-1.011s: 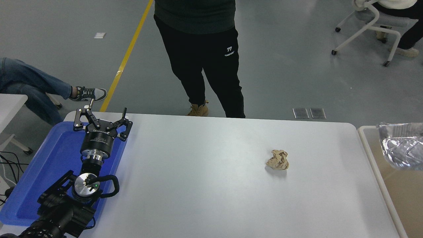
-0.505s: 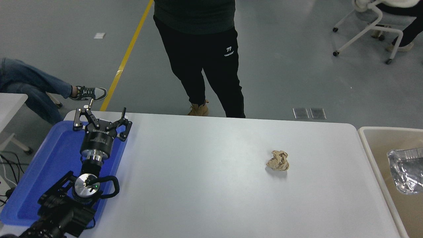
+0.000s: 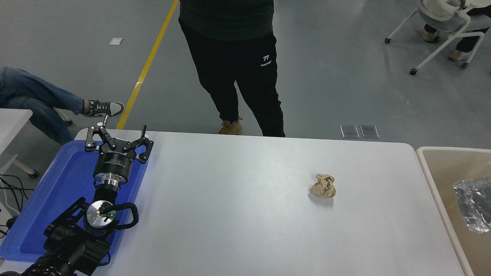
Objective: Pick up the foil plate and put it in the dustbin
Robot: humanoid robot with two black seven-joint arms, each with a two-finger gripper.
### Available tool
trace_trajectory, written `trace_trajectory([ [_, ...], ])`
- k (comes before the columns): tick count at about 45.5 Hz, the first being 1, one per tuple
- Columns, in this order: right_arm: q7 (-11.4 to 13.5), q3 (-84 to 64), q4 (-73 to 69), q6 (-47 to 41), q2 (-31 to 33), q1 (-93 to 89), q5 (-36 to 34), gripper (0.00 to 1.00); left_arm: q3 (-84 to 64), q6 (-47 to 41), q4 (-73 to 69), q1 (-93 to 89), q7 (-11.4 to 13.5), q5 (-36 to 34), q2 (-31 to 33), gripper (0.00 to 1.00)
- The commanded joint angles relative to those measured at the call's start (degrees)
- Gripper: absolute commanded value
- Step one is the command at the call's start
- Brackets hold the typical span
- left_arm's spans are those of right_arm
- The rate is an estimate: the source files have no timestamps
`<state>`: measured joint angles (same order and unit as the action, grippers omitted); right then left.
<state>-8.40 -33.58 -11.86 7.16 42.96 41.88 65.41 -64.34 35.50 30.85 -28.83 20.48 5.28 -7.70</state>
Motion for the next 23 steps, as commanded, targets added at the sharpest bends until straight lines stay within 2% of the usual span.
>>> trace_trajectory([
  [1, 1.2, 0.6, 0.3, 0.8, -1.3, -0.6, -1.2, 0.00, 0.0, 0.0, 0.0, 0.0, 0.0, 0.0, 0.0, 1.00],
  [5, 1.3, 0.6, 0.3, 0.9, -1.7, -0.5, -1.2, 0.02, 0.0, 0.0, 0.0, 0.0, 0.0, 0.0, 0.0, 1.00],
  [6, 1.3, 0.7, 0.3, 0.8, -1.7, -0.6, -1.2, 0.11, 0.0, 0.0, 0.0, 0.0, 0.0, 0.0, 0.0, 1.00],
  [7, 1.3, 0.7, 0.3, 0.8, -1.8, -0.6, -1.2, 0.31, 0.0, 0.0, 0.0, 0.0, 0.0, 0.0, 0.0, 1.00],
  [9, 1.3, 1.0, 0.3, 0.9, -1.9, -0.5, -1.3, 0.79, 0.0, 0.0, 0.0, 0.0, 0.0, 0.0, 0.0, 1.00],
  [10, 1.3, 1.6, 0.3, 0.7, -1.9, -0.6, -1.3, 0.97, 0.0, 0.0, 0.0, 0.0, 0.0, 0.0, 0.0, 1.00],
  [23, 1.1, 1.8, -0.1, 0.0, -2.1, 0.0, -2.3, 1.00, 0.0, 0.0, 0.0, 0.0, 0.0, 0.0, 0.1, 1.00],
])
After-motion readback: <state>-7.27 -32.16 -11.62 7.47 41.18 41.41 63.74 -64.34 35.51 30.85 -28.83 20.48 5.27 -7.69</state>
